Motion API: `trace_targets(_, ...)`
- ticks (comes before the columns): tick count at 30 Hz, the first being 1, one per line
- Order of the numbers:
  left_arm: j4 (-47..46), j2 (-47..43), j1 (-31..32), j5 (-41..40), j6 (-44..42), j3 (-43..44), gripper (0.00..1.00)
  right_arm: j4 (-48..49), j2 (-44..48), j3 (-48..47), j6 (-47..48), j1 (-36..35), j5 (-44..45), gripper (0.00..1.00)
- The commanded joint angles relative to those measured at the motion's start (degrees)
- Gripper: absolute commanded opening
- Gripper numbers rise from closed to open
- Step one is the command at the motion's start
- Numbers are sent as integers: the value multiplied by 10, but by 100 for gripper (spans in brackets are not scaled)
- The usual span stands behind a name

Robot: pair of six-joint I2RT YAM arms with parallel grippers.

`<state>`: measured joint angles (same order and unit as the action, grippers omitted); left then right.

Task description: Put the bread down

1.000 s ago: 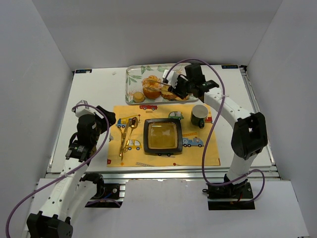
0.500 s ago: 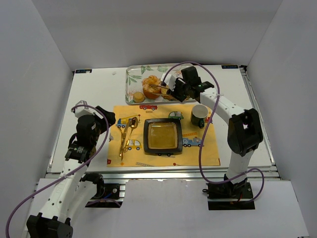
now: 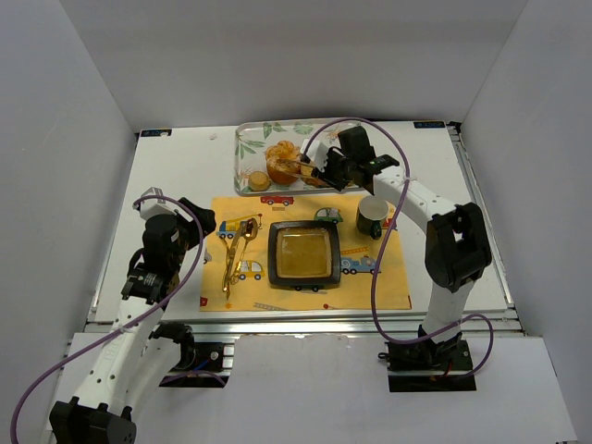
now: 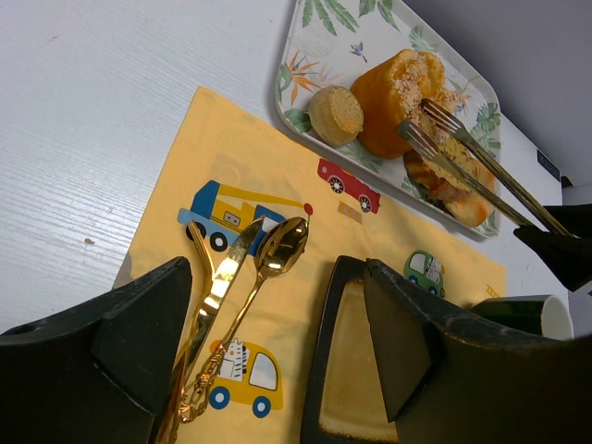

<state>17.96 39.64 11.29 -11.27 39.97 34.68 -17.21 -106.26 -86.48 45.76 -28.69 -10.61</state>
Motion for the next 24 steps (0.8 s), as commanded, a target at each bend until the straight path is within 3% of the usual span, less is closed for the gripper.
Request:
trace_targets(1, 1, -4, -3, -5, 0, 13, 84, 7, -4, -18, 12, -4, 9, 40)
trace_targets(5, 2, -4, -3, -7, -1, 17, 84, -1, -8, -30, 11, -4, 6, 15)
trace_targets(9, -1, -4, -3, -9, -1, 19, 84, 3, 10, -39, -8, -2, -13, 1)
trace_targets(18, 0, -6, -3, -9, -3, 21, 84, 45, 96, -37, -52, 5, -85, 0)
trace_targets(24, -2, -16, -3, -9, 0, 14, 84, 56, 170, 30, -49, 6, -121, 0)
